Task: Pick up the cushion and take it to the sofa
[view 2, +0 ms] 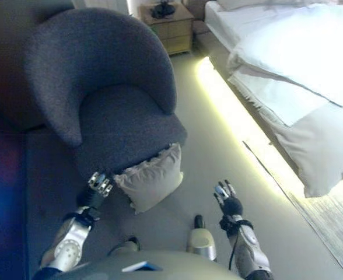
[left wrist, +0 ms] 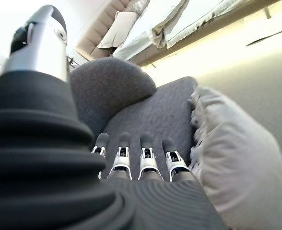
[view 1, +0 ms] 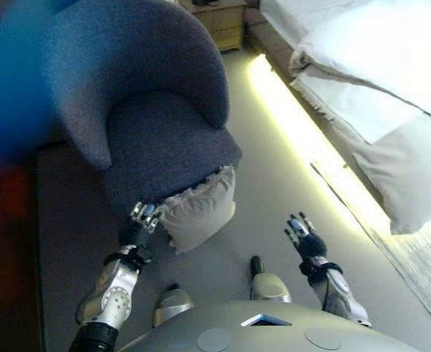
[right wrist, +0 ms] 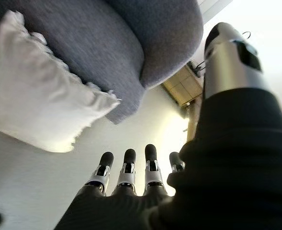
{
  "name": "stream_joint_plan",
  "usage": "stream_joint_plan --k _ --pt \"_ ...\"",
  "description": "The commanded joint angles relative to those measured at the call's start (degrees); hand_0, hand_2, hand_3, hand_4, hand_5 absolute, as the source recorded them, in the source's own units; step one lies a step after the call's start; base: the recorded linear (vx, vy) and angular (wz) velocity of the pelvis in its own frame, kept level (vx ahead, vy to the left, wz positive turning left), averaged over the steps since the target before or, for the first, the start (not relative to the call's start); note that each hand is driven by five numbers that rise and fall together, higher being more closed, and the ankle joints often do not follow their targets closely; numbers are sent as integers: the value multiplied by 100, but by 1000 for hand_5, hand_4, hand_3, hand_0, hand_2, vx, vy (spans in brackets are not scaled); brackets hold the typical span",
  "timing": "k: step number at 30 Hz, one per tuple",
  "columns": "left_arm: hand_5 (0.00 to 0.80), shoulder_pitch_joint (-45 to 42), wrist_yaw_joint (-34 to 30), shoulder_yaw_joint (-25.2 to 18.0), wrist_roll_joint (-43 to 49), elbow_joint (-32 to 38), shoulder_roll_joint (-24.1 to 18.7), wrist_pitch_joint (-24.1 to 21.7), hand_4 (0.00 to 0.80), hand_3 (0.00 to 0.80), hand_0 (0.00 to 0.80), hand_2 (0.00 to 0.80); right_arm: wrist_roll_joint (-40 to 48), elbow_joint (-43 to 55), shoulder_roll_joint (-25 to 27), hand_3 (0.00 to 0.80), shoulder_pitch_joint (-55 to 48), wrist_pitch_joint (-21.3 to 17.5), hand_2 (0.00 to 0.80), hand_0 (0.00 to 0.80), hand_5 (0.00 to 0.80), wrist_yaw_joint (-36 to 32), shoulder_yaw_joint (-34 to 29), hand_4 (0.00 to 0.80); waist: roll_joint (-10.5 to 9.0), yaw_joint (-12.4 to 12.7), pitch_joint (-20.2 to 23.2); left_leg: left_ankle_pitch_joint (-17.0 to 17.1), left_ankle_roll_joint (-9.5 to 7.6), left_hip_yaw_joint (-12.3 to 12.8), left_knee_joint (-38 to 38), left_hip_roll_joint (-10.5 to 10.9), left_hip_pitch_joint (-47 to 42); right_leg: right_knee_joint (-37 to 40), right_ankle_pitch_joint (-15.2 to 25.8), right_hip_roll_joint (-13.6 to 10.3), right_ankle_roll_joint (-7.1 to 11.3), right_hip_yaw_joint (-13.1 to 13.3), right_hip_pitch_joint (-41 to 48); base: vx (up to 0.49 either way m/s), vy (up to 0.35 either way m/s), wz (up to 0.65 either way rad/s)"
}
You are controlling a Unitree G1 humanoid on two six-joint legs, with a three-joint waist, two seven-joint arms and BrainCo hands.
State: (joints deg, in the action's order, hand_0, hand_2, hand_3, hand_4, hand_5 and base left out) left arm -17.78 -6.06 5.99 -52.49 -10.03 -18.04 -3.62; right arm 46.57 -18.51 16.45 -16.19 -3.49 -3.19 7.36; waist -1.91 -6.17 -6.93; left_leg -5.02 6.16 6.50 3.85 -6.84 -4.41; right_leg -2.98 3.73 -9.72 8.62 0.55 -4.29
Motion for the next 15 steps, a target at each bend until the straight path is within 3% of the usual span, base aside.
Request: stream_joint_plan --k 1,3,4,5,7,9,11,13,15 --pt "0 348 -56 -217 139 436 -321 -245 0 0 0 0 86 285 -252 0 103 -158 0 0 0 -121 37 0 -444 -282 5 -1123 -528 -191 1115 150 -175 268 1045 -431 452 602 -1060 545 -227 33" --pt "0 309 73 -231 -21 425 -311 -198 0 0 0 0 -32 373 -203 0 158 12 0 0 0 64 124 0 -397 -346 80 -1000 -432 -127 1185 -169 -576 -719 775 -258 400 545 -1314 541 -175 24" --pt "0 268 122 -281 -131 424 -272 -144 0 0 0 0 -109 492 -150 0 138 159 0 0 0 127 142 0 -331 -414 168 -594 -273 -113 1210 -378 -741 -839 605 -85 265 516 -1326 502 -189 0" --pt "0 274 159 -337 -225 531 -249 -63 0 0 0 0 -55 601 -80 0 112 282 0 0 0 74 146 0 -259 -443 224 116 -94 -175 1427 -558 -671 -763 529 96 95 460 -1217 475 -238 -7" --pt "0 320 202 -335 -237 758 -178 -115 0 0 0 0 -97 620 27 0 62 322 0 0 0 -189 190 0 -259 -455 330 782 -29 -79 2151 -648 -408 -527 400 331 -212 384 -916 432 -271 4" --pt "0 403 252 -296 -298 853 -141 -69 0 0 0 0 -241 444 65 0 89 153 0 0 0 -264 217 0 -300 -408 354 1003 -51 18 2747 -662 56 -400 331 448 -414 354 -666 341 -244 28" --pt "0 599 293 -151 -237 821 -83 54 0 0 0 0 -185 256 88 0 168 -54 0 0 0 -215 155 0 -384 -302 317 909 -206 220 3042 -774 768 -328 122 519 -619 153 -342 336 -187 31" --pt "0 657 297 25 -136 715 -65 -3 0 0 0 0 -87 170 77 0 208 -173 0 0 0 -184 68 0 -357 -226 237 910 -240 348 2482 -838 849 -336 -142 607 -644 -23 -72 291 -5 42" --pt "0 577 326 124 -150 727 -74 -118 0 0 0 0 -41 280 60 0 101 -201 0 0 0 -149 0 0 -292 -158 195 1053 -215 417 1529 -731 928 -309 -301 650 -590 -103 82 256 117 35"
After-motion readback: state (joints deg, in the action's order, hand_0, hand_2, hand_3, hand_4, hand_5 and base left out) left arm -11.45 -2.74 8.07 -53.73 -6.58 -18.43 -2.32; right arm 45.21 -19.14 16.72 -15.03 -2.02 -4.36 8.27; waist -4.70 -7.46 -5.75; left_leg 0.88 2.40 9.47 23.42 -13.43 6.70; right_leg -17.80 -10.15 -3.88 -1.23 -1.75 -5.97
